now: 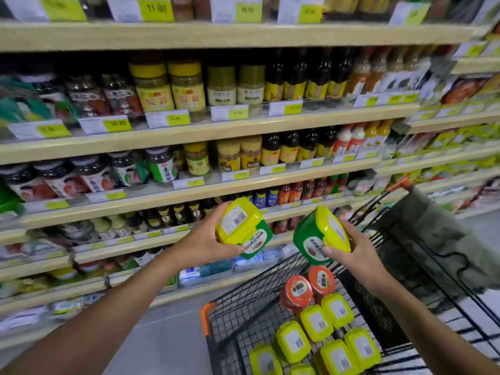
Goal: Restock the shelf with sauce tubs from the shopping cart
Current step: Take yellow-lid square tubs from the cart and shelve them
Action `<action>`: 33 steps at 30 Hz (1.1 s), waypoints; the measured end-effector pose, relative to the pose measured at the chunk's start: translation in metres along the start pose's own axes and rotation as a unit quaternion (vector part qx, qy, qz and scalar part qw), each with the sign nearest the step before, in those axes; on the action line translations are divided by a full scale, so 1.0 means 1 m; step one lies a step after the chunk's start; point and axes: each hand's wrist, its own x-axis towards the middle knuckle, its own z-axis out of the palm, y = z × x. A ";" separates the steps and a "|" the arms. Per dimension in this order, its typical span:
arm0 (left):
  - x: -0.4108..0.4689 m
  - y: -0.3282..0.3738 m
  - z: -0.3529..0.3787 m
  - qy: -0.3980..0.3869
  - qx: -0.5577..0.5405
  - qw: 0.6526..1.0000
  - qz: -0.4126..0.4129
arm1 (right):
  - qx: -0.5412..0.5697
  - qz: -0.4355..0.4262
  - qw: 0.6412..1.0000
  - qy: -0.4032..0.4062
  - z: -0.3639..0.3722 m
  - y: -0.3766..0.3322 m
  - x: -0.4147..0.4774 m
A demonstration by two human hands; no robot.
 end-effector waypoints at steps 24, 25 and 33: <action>-0.386 -0.039 -0.271 0.276 -0.270 0.921 0.048 | 0.078 -0.135 0.977 -0.147 0.360 -0.248 -0.088; -0.405 -0.043 -0.281 0.287 -0.267 0.919 0.048 | 0.077 -0.136 0.976 -0.154 0.377 -0.256 -0.094; -0.533 -0.063 -0.334 0.370 -0.275 0.886 0.054 | 0.034 -0.170 0.959 -0.224 0.491 -0.311 -0.134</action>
